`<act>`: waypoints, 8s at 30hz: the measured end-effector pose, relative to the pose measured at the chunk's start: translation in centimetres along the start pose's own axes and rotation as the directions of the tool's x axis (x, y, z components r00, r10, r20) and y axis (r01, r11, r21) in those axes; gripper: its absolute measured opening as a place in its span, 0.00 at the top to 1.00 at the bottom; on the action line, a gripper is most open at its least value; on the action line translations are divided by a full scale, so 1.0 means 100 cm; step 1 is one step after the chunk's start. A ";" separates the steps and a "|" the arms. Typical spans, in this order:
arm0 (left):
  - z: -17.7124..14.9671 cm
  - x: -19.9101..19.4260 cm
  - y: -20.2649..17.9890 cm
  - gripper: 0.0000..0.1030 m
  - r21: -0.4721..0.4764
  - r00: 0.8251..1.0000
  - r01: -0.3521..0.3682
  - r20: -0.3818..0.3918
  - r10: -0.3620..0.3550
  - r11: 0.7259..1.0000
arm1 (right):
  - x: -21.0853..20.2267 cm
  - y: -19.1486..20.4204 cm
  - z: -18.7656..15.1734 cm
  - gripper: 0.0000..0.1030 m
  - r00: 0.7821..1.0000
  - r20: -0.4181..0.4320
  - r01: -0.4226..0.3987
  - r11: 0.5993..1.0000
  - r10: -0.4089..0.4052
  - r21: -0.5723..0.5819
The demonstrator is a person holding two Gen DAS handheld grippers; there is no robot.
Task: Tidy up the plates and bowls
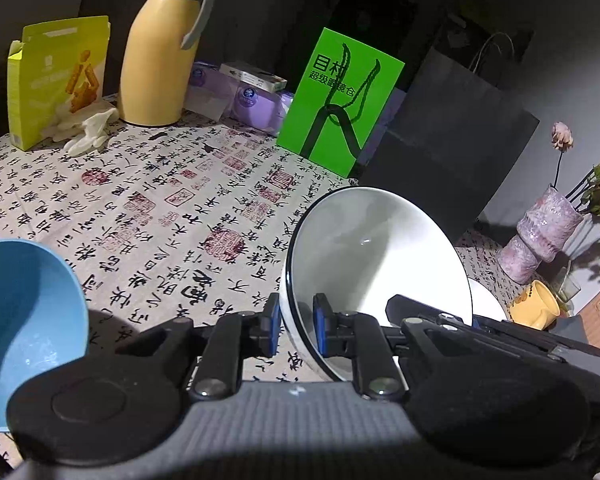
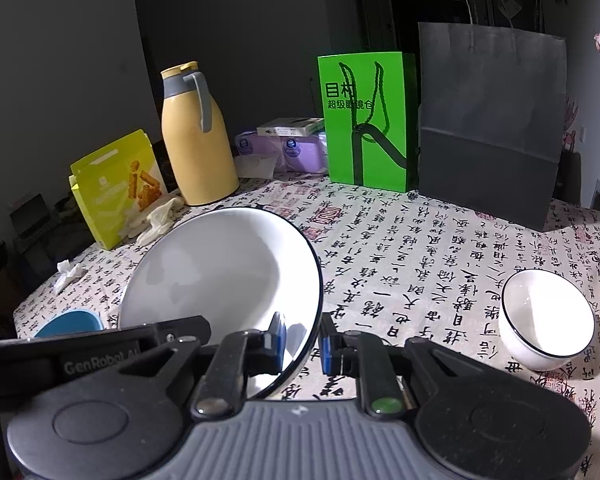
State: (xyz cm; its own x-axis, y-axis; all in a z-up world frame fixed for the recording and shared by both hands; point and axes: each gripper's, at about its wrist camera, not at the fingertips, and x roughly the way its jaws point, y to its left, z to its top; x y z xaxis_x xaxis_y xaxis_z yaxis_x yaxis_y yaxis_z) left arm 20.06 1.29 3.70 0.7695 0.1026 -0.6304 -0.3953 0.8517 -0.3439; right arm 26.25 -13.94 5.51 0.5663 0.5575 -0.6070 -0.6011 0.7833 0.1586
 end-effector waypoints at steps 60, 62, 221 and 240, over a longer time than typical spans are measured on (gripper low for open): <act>-0.002 -0.097 0.152 0.84 -0.169 0.993 -0.036 0.104 0.054 0.985 | 0.002 0.161 -0.017 0.84 0.995 -0.033 -0.093 0.990 0.090 -0.110; -0.002 -0.098 0.158 0.84 -0.176 0.993 -0.038 0.104 0.057 0.984 | 0.004 0.167 -0.018 0.84 0.995 -0.039 -0.097 0.989 0.093 -0.115; 0.018 -0.047 0.207 0.89 0.072 0.956 -0.216 -0.186 0.226 0.974 | 0.087 0.214 -0.008 0.51 0.924 -0.377 -0.092 0.994 0.061 -0.064; 0.033 -0.082 0.218 0.44 -0.019 0.982 -0.182 -0.061 0.181 0.983 | 0.068 0.188 -0.002 0.27 0.952 -0.296 -0.090 0.995 0.075 -0.036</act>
State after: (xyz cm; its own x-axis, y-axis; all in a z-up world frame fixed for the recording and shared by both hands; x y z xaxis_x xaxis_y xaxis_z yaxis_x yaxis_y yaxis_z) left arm 6.84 20.70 3.70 0.6531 0.2230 -0.7237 -0.5380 0.8092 -0.2362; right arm 18.69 4.53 4.20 0.3269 0.5084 -0.7967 -0.6692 0.7198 0.1847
